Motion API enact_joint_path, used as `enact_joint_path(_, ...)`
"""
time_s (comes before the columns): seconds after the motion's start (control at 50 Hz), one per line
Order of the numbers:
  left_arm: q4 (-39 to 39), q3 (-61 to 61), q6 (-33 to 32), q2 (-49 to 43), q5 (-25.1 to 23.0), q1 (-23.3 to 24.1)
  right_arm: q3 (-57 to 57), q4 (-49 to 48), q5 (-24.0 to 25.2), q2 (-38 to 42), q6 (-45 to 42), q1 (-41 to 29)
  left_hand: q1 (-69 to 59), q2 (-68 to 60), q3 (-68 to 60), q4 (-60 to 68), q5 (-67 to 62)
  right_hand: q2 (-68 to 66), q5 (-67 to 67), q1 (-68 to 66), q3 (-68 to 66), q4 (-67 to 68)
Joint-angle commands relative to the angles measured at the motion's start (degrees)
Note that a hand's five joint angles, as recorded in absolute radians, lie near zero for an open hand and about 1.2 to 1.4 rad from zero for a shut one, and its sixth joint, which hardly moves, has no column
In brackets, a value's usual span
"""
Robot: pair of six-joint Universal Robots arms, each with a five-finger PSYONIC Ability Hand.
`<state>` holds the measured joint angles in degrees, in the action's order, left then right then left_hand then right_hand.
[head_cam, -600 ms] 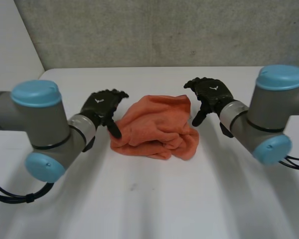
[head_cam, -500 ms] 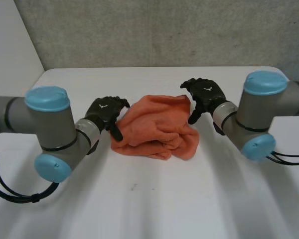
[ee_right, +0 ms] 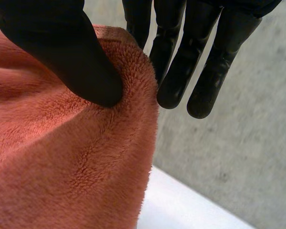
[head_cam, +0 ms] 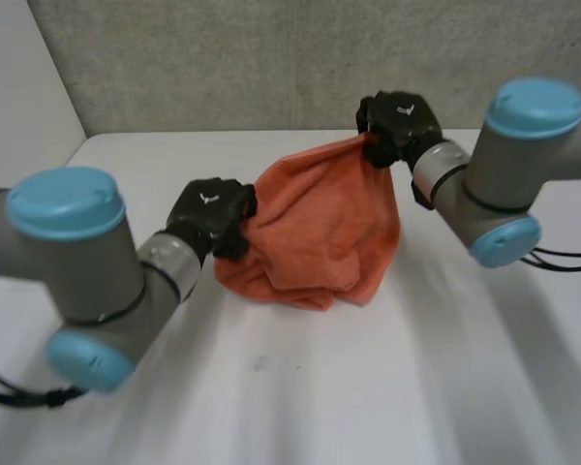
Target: Fold the laundry
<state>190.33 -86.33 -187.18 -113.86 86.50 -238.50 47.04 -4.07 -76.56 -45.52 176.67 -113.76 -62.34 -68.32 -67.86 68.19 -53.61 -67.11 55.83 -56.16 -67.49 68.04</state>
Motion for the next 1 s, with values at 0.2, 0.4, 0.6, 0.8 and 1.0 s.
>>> enact_joint_path(0.2,-8.5,-20.5,11.5,18.3,-0.1,8.9,30.5,9.6,1.0,-23.8,-16.3,-1.3,40.8,46.8,46.4,-46.7,42.1,-12.9,14.2,-23.8,-12.5,12.0)
enact_joint_path(0.4,-6.6,-14.5,11.7,17.7,-0.9,-4.0,41.7,7.2,3.1,-33.0,-20.5,-0.8,46.1,52.1,51.6,-51.9,47.3,-12.9,14.2,-23.8,-12.5,12.0)
enact_joint_path(0.6,-3.8,-7.4,5.1,2.3,-8.1,-4.8,49.2,5.8,6.9,-39.0,-20.7,-0.3,46.4,52.4,51.9,-52.3,47.7,-12.9,14.2,-23.8,-12.5,12.0)
enact_joint_path(0.8,-7.8,-2.0,-3.0,-7.3,-21.8,-4.9,50.8,4.2,6.1,-39.0,-20.7,-0.2,41.5,47.5,47.1,-47.4,42.8,-12.9,14.2,-23.8,-12.5,12.0)
enact_joint_path(1.0,-4.4,3.6,-2.2,-9.9,-20.0,-4.9,44.2,2.6,3.0,-33.1,-20.4,-0.1,-17.7,-11.7,-12.1,11.8,-16.4,-12.9,14.2,-23.8,-12.5,12.0)
